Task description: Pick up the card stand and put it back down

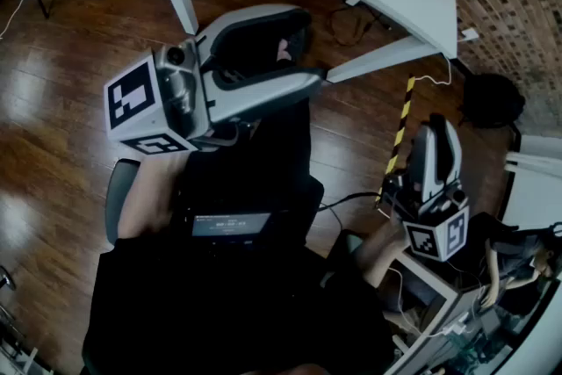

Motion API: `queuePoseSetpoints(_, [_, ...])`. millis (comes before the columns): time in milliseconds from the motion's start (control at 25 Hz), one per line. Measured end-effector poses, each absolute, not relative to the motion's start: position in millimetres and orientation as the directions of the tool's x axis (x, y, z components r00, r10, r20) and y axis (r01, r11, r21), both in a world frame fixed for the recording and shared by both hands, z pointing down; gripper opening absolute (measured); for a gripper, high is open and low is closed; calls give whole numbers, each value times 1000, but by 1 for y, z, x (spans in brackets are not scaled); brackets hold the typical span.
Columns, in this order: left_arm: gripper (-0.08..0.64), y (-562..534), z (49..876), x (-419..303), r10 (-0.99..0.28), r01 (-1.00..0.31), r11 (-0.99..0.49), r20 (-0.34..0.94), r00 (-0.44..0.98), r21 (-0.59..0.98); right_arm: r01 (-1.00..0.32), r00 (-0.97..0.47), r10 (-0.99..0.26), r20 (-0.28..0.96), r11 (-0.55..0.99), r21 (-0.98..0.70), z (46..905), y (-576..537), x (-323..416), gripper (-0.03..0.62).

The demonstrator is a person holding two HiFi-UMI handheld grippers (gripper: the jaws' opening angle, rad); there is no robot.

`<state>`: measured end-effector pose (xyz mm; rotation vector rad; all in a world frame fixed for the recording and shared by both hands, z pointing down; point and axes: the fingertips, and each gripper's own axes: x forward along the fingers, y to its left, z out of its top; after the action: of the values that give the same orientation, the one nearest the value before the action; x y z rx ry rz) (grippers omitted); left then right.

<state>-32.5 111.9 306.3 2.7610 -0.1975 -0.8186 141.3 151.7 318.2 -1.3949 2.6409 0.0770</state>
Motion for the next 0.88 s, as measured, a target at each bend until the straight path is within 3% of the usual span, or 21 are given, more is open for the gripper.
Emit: queuePoseSetpoints(880, [224,14,282,0,-174,-80,-977,-515,840,200,-836,-545,-832,-103,549,-10,334,54,197,120])
